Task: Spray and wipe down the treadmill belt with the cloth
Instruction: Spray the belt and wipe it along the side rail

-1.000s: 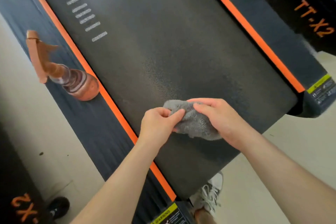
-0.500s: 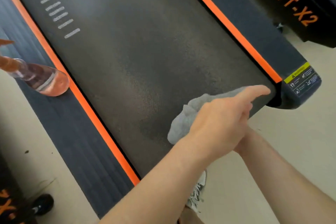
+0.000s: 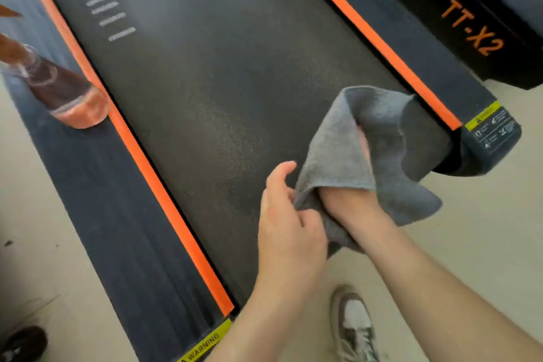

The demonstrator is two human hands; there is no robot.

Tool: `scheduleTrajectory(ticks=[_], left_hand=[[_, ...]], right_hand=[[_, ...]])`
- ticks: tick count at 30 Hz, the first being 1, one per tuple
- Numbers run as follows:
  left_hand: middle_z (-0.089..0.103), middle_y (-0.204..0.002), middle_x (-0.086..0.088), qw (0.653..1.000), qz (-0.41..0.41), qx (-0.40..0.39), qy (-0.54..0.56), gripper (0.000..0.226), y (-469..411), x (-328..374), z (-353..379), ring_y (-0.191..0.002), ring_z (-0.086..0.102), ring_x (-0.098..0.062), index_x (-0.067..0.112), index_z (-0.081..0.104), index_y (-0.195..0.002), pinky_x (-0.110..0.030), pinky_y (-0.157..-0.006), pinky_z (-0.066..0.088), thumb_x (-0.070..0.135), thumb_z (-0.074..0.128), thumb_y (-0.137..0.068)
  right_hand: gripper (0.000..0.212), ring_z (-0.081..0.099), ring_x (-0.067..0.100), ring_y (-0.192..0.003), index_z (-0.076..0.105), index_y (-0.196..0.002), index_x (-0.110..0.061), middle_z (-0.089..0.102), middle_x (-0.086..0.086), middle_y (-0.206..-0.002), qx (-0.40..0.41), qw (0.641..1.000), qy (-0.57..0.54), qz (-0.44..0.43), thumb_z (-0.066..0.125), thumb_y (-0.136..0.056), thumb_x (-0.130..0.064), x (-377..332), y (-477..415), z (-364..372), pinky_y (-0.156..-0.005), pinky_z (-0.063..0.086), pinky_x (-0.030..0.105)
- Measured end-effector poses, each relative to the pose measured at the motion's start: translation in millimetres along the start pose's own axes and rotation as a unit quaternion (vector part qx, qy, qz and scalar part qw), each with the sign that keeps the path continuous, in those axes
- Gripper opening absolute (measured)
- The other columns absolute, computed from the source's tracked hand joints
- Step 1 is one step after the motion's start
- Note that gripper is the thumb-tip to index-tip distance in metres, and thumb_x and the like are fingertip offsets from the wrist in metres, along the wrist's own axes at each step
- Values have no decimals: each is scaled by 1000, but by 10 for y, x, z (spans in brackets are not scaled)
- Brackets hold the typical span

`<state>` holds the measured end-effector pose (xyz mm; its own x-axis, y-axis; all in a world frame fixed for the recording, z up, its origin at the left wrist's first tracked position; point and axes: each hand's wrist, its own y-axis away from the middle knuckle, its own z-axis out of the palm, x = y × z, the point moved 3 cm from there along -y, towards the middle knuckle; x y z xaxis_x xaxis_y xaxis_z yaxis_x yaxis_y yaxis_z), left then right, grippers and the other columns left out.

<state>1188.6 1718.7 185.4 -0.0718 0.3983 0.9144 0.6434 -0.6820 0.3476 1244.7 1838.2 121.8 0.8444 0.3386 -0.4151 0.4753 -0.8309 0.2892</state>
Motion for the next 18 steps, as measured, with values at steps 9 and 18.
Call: scheduleTrajectory(ticks=[9,18], left_hand=[[49,-98,0,894,169,76,-408,30,-598,-872,-947,-87,51,-23,19,60,-97,-34,-65,40,10,41,-74],[26,-159,-19,704,345,-59,-618,58,-1110,-933,-350,-145,29,-37,12,39,-149,-56,-109,38,39,29,-98]], right_hand=[[59,26,29,-141,54,-140,-23,55,1,-142,-80,844,222,-481,40,-85,-39,-714,755,1504,-118,11,51],[75,3,7,-152,10,-158,-38,3,-14,-166,32,953,243,-180,6,-89,-66,558,-876,348,-122,1,42]])
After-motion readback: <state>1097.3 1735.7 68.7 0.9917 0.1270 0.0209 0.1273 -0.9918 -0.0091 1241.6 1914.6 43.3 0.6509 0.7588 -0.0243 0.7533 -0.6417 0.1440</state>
